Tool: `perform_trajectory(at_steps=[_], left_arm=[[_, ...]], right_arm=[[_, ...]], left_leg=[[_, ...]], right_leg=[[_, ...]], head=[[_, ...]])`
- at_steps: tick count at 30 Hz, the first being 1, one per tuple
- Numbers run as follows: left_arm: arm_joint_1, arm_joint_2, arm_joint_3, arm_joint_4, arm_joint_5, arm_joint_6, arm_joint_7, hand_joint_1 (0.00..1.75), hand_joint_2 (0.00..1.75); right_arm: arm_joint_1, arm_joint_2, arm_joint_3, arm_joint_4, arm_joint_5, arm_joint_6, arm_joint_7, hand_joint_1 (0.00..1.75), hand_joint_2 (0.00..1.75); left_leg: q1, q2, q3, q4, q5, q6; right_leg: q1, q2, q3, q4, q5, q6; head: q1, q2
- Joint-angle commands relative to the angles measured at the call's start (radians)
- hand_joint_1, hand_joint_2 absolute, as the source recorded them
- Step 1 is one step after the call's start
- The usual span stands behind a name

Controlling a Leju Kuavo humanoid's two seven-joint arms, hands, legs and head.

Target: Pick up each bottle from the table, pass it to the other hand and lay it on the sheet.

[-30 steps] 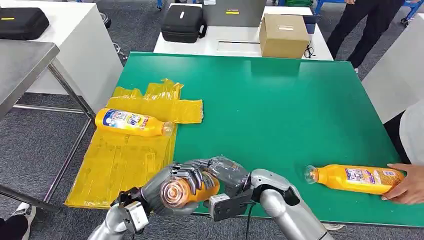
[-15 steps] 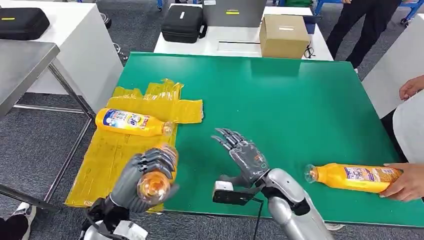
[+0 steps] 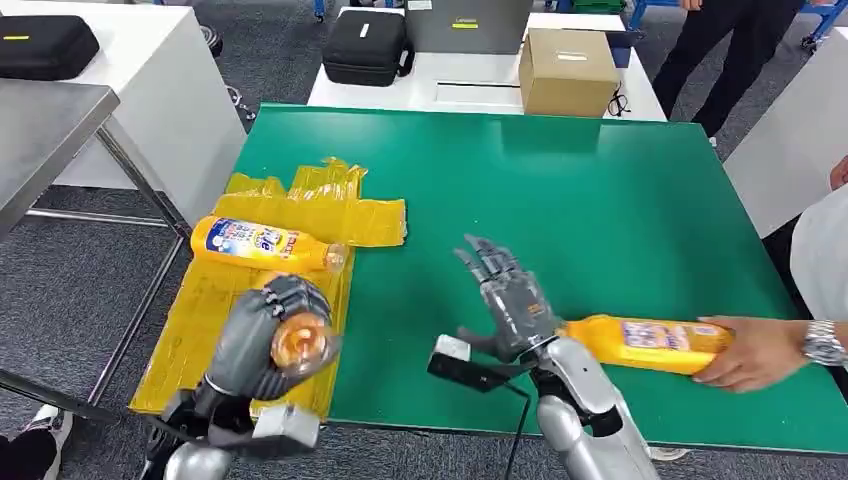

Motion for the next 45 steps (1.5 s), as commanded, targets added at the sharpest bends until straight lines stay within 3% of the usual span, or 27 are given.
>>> perform_trajectory(at_steps=[1,8,15,23,26,27,28,29,38,45], left_arm=[[-0.156,-0.006,0.131,0.253,-0.108,-0.014,0.132,1.75,1.75],[-0.232,0.007,0.183,0.417,-0.195,0.018,0.206,1.75,1.75],[-0.291,0.030,0.199,0.538,-0.265,0.015,0.288,1.75,1.75],[-0.327,0.035,0.201,0.600,-0.274,0.023,0.293,1.75,1.75],[-0.392,0.039,0.195,0.694,-0.283,0.012,0.290,1.75,1.75],[-0.413,0.040,0.192,0.725,-0.290,0.018,0.288,1.57,1.75],[-0.424,0.038,0.192,0.741,-0.295,0.024,0.290,0.24,1.75],[-0.451,0.036,0.190,0.775,-0.298,0.034,0.282,0.00,1.75],[-0.488,0.022,0.192,0.835,-0.269,0.089,0.224,0.00,1.75],[-0.426,0.008,0.187,0.694,-0.136,0.137,0.080,0.00,1.75]], right_arm=[[0.084,0.045,-0.184,-0.076,0.040,-0.065,0.084,0.00,1.75],[0.117,0.057,-0.263,-0.122,0.033,-0.083,0.122,0.00,1.75],[0.126,0.061,-0.250,-0.130,0.046,-0.069,0.118,0.00,1.75],[0.126,0.063,-0.244,-0.131,0.050,-0.062,0.120,0.00,1.75],[0.129,0.066,-0.240,-0.130,0.055,-0.058,0.122,0.00,1.75],[0.130,0.064,-0.237,-0.128,0.057,-0.056,0.122,0.00,1.75],[0.131,0.063,-0.235,-0.126,0.057,-0.057,0.122,0.00,1.75],[0.130,0.057,-0.230,-0.116,0.057,-0.057,0.121,0.00,1.75],[0.136,0.052,-0.217,-0.101,0.050,-0.060,0.125,0.00,1.75],[0.135,0.042,-0.207,-0.073,0.051,-0.062,0.121,0.00,1.75]], left_leg=[[0.001,-0.004,0.004,-0.001,0.000,-0.002],[0.000,-0.003,0.004,-0.001,-0.001,-0.001],[0.000,-0.001,0.002,-0.001,0.000,-0.001],[0.001,0.000,0.003,-0.001,-0.001,-0.002],[0.000,-0.001,0.002,-0.001,0.000,-0.001],[0.001,-0.002,0.003,-0.001,0.000,-0.002],[0.001,-0.002,0.004,0.000,-0.001,-0.002],[0.001,-0.002,0.003,-0.001,0.000,-0.001],[0.001,-0.001,0.004,0.000,-0.001,-0.001],[0.002,0.000,0.004,0.001,-0.002,-0.002]], right_leg=[[0.001,-0.004,0.005,-0.001,-0.001,-0.002],[0.000,-0.002,0.005,-0.001,-0.002,-0.002],[0.000,-0.001,0.002,0.000,-0.001,-0.001],[0.001,0.000,0.003,0.000,-0.001,-0.001],[0.000,-0.001,0.002,0.000,0.000,-0.001],[0.001,-0.001,0.004,0.000,-0.001,-0.002],[0.001,-0.001,0.005,0.000,-0.001,-0.002],[0.001,-0.002,0.003,0.000,-0.001,-0.001],[0.001,0.000,0.004,0.000,-0.001,-0.001],[0.002,0.001,0.005,0.000,-0.001,-0.002]], head=[[0.000,0.000],[0.000,0.000],[0.000,0.000],[0.000,0.000],[0.000,0.000],[0.000,0.000],[0.000,0.000],[0.000,0.000],[0.000,0.000],[0.000,0.000]])
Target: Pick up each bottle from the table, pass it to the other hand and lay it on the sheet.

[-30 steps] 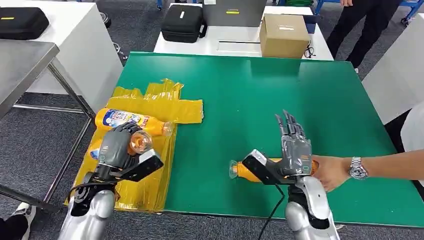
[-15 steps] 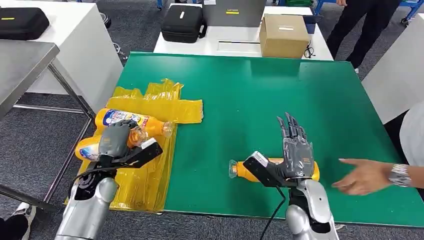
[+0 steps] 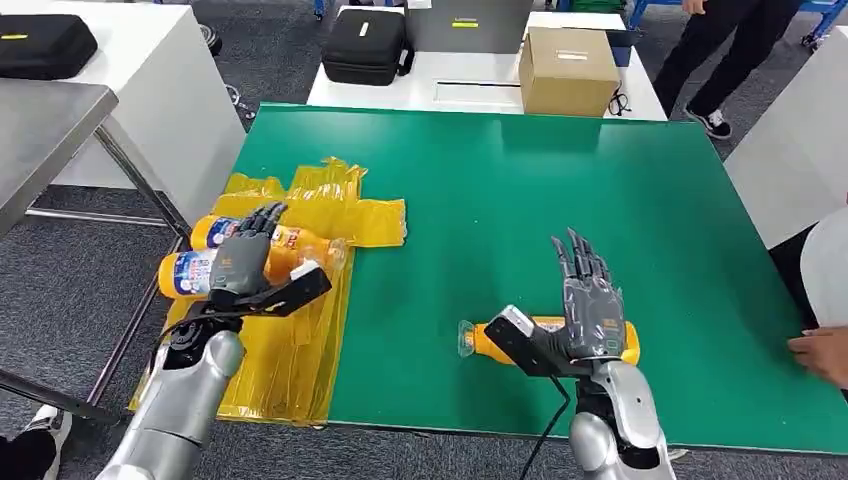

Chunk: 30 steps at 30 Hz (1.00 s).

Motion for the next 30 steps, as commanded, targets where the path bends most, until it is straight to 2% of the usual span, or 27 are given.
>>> perform_trajectory(at_steps=[1,5,7,9,12,20,23,27,28,30], left_arm=[[0.009,-0.017,0.000,-0.049,0.116,0.035,-0.121,0.00,1.75],[0.018,-0.016,-0.002,-0.065,0.119,0.031,-0.121,0.00,1.75],[0.045,-0.017,-0.007,-0.120,0.214,0.026,-0.194,0.00,1.75],[0.109,-0.022,-0.019,-0.241,0.383,-0.042,-0.300,0.00,1.75],[0.196,-0.021,-0.040,-0.393,0.536,-0.156,-0.370,0.00,1.75],[0.322,-0.042,-0.122,-0.570,0.770,-0.431,-0.452,0.00,1.75],[0.333,-0.051,-0.153,-0.573,0.764,-0.441,-0.449,0.00,1.75],[0.389,-0.046,-0.143,-0.558,0.777,-0.428,-0.465,0.00,1.75],[0.407,-0.049,-0.129,-0.550,0.792,-0.432,-0.473,0.00,1.75],[0.440,-0.053,-0.104,-0.534,0.798,-0.440,-0.494,0.00,1.75]], right_arm=[[-0.019,-0.016,0.017,0.072,-0.001,0.003,0.000,0.00,1.75],[-0.020,-0.015,0.018,0.075,-0.002,0.002,0.001,0.00,1.75],[-0.028,-0.021,0.028,0.084,0.003,0.012,-0.009,0.00,1.75],[-0.047,-0.028,0.046,0.119,0.026,0.045,-0.016,0.00,1.75],[-0.086,-0.031,0.055,0.182,0.069,0.078,-0.002,0.00,1.75],[-0.155,-0.108,0.016,0.269,0.119,0.221,-0.016,0.00,1.75],[-0.191,-0.145,0.011,0.280,0.105,0.264,-0.049,0.00,1.75],[-0.162,-0.200,0.000,0.208,0.066,0.317,-0.097,0.00,1.75],[-0.142,-0.216,-0.007,0.174,0.032,0.337,-0.127,0.00,1.75],[-0.090,-0.248,-0.036,0.100,-0.014,0.363,-0.171,0.00,1.75]], left_leg=[[0.001,0.000,0.002,0.000,-0.001,-0.001],[0.001,0.001,0.003,0.000,-0.002,-0.001],[0.001,0.001,0.004,0.000,-0.002,-0.002],[0.001,0.002,0.002,0.000,-0.001,-0.001],[0.001,0.005,0.004,0.000,-0.003,-0.001],[0.001,0.003,0.002,0.000,-0.002,-0.001],[0.001,0.002,0.003,0.000,-0.002,-0.001],[0.000,0.004,0.004,0.000,-0.003,-0.002],[-0.001,0.000,0.003,-0.001,-0.001,-0.001],[0.000,0.000,0.005,-0.001,-0.002,-0.001]], right_leg=[[0.001,0.001,0.003,-0.001,-0.001,-0.001],[0.001,0.001,0.004,-0.001,-0.001,-0.002],[0.001,0.001,0.004,-0.001,-0.001,-0.002],[0.001,0.002,0.002,-0.001,0.000,-0.001],[0.001,0.006,0.004,-0.001,-0.001,-0.001],[0.001,0.003,0.003,-0.001,-0.001,-0.001],[0.001,0.002,0.004,-0.001,-0.001,-0.001],[0.000,0.004,0.004,-0.001,-0.001,-0.002],[-0.001,-0.001,0.004,-0.002,-0.001,-0.001],[0.000,-0.001,0.006,-0.002,-0.002,-0.001]], head=[[0.000,0.000],[0.000,0.000],[0.000,0.000],[0.000,0.000],[0.000,0.000],[0.000,0.000],[0.000,0.000],[0.000,0.000],[0.000,0.000],[-0.001,0.000]])
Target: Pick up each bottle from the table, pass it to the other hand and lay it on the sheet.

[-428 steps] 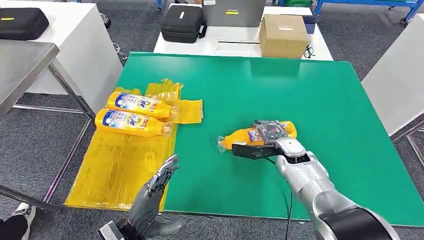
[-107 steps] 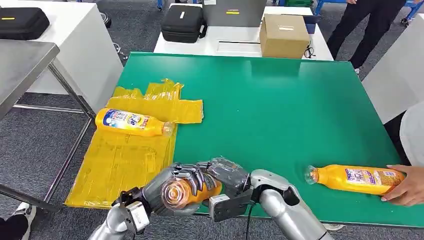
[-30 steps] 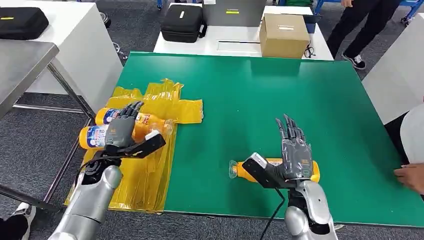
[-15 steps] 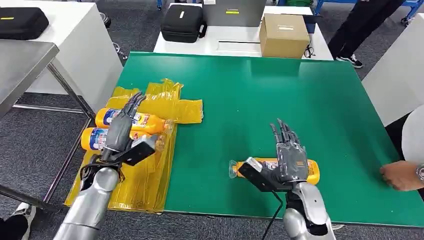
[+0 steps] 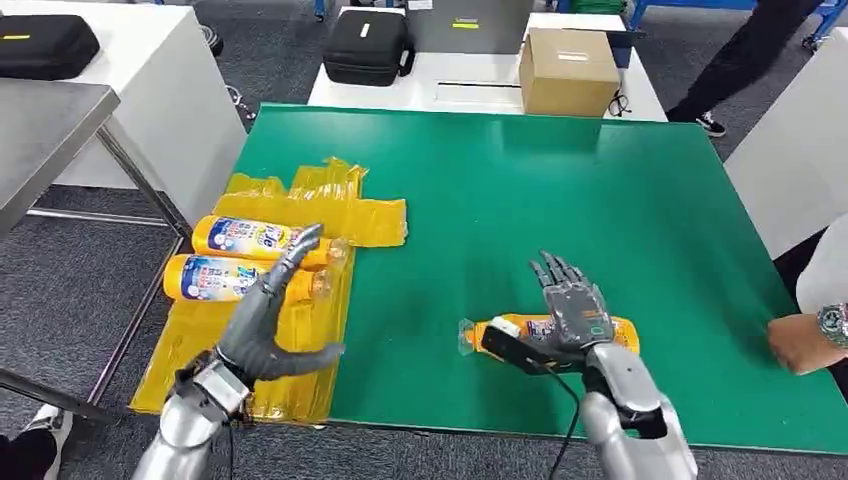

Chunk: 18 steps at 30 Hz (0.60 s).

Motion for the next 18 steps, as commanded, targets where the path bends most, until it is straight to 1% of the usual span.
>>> perform_trajectory(at_steps=[1,2,4,5,6,8,9,10,15,17,18], left_arm=[[0.119,-0.017,0.026,0.022,0.035,-0.011,-0.047,0.00,1.75],[0.117,-0.021,0.039,0.040,0.038,-0.019,-0.055,0.00,1.75],[0.108,-0.023,0.045,0.052,0.039,-0.023,-0.059,0.00,1.75],[0.095,-0.025,0.053,0.068,0.043,-0.026,-0.061,0.00,1.75],[0.092,-0.026,0.054,0.073,0.043,-0.026,-0.062,0.00,1.75],[0.070,-0.028,0.064,0.105,0.055,-0.036,-0.066,0.00,1.75],[0.065,-0.028,0.066,0.112,0.056,-0.037,-0.066,0.00,1.75],[0.048,-0.028,0.071,0.130,0.058,-0.040,-0.066,0.00,1.75],[0.029,-0.031,0.088,0.156,0.069,-0.043,-0.065,0.00,1.75],[0.023,-0.034,0.092,0.162,0.069,-0.045,-0.065,0.00,1.75],[0.020,-0.034,0.092,0.163,0.069,-0.045,-0.065,0.00,1.75]], right_arm=[[0.059,-0.152,-0.062,-0.108,-0.126,0.093,-0.123,0.00,1.75],[0.076,-0.185,-0.087,-0.139,-0.157,0.107,-0.143,0.00,1.75],[0.075,-0.203,-0.109,-0.148,-0.176,0.124,-0.156,0.00,1.75],[0.065,-0.216,-0.122,-0.146,-0.191,0.134,-0.169,0.00,1.75],[0.061,-0.219,-0.125,-0.144,-0.195,0.138,-0.172,0.00,1.75],[0.044,-0.238,-0.139,-0.136,-0.237,0.159,-0.207,0.00,1.75],[0.040,-0.241,-0.142,-0.133,-0.242,0.162,-0.210,0.00,1.75],[0.026,-0.252,-0.142,-0.128,-0.275,0.179,-0.235,0.00,1.75],[0.016,-0.259,-0.152,-0.142,-0.324,0.206,-0.266,0.00,1.75],[0.013,-0.256,-0.157,-0.143,-0.326,0.214,-0.260,0.00,1.75],[0.010,-0.253,-0.155,-0.141,-0.325,0.215,-0.259,0.00,1.75]], left_leg=[[0.000,-0.001,0.005,-0.001,-0.003,-0.002],[0.000,-0.003,0.002,-0.001,-0.001,-0.001],[0.000,-0.004,0.005,0.000,-0.003,-0.001],[0.000,-0.003,0.003,0.000,-0.002,-0.001],[0.000,-0.003,0.003,0.000,-0.003,-0.001],[0.000,-0.001,0.000,0.000,-0.002,0.000],[0.000,-0.001,0.002,0.000,-0.002,-0.001],[0.000,-0.001,0.001,0.000,-0.001,0.000],[0.000,0.000,0.002,0.000,-0.002,-0.001],[0.000,0.000,0.001,-0.001,-0.001,0.000],[0.000,0.001,0.003,0.000,-0.002,0.000]], right_leg=[[0.000,0.000,0.006,-0.001,-0.003,-0.002],[0.000,-0.003,0.003,-0.001,-0.002,-0.001],[0.000,-0.004,0.006,-0.001,-0.004,-0.002],[0.000,-0.002,0.003,0.000,-0.003,-0.001],[0.000,-0.002,0.004,0.000,-0.003,-0.001],[0.000,-0.001,0.001,0.000,-0.001,-0.001],[0.000,0.000,0.002,-0.001,-0.001,-0.001],[0.000,0.000,0.001,0.000,-0.001,-0.001],[0.000,0.001,0.002,0.000,-0.001,-0.002],[0.000,0.001,0.001,0.000,0.000,-0.001],[0.000,0.002,0.003,0.000,-0.001,-0.001]], head=[[-0.001,0.000],[-0.001,0.000],[-0.001,0.000],[-0.001,0.000],[-0.001,0.000],[-0.001,0.000],[-0.001,0.000],[-0.001,0.000],[-0.001,0.000],[-0.001,0.000],[-0.001,0.000]])
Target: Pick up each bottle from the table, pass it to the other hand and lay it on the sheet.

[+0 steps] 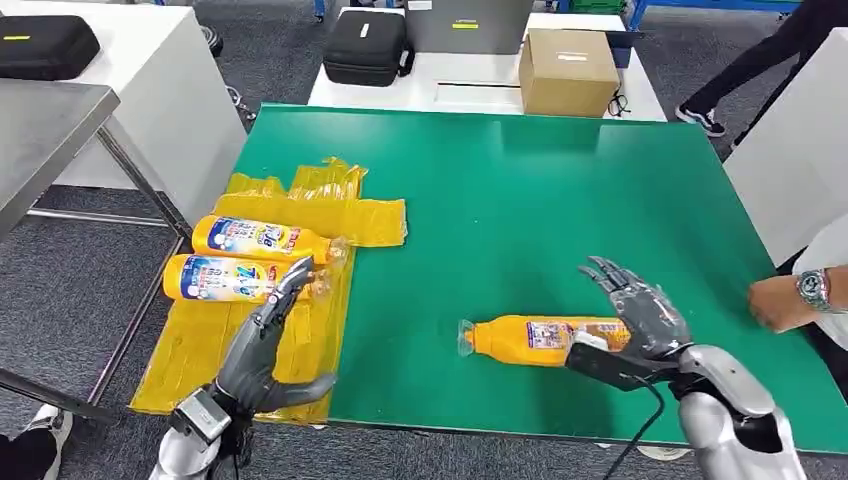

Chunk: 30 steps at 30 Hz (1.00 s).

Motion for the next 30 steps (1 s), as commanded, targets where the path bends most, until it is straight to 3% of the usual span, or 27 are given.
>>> perform_trajectory(at_steps=[1,19,30], left_arm=[[-0.063,-0.021,0.045,0.117,0.008,-0.007,0.000,0.00,1.75],[-0.070,-0.016,0.009,0.132,0.015,-0.010,-0.006,0.00,1.75],[-0.081,-0.014,0.008,0.146,0.026,-0.010,0.002,0.00,1.75]], right_arm=[[-0.050,-0.012,-0.020,0.011,-0.019,0.036,-0.006,0.00,1.75],[-0.077,-0.008,0.062,0.237,0.070,0.025,0.081,0.00,1.75],[-0.069,-0.055,0.068,0.232,0.048,0.062,0.088,0.00,1.75]], left_leg=[[0.000,0.001,0.002,-0.001,-0.001,-0.001],[0.001,0.002,0.004,-0.001,-0.001,-0.001],[0.001,0.001,0.003,-0.001,-0.001,-0.001]], right_leg=[[0.000,0.001,0.002,0.000,-0.001,-0.001],[0.001,0.002,0.003,-0.002,0.000,-0.001],[0.001,0.001,0.003,-0.001,-0.001,-0.001]], head=[[0.000,0.000],[0.000,0.000],[0.000,0.000]])
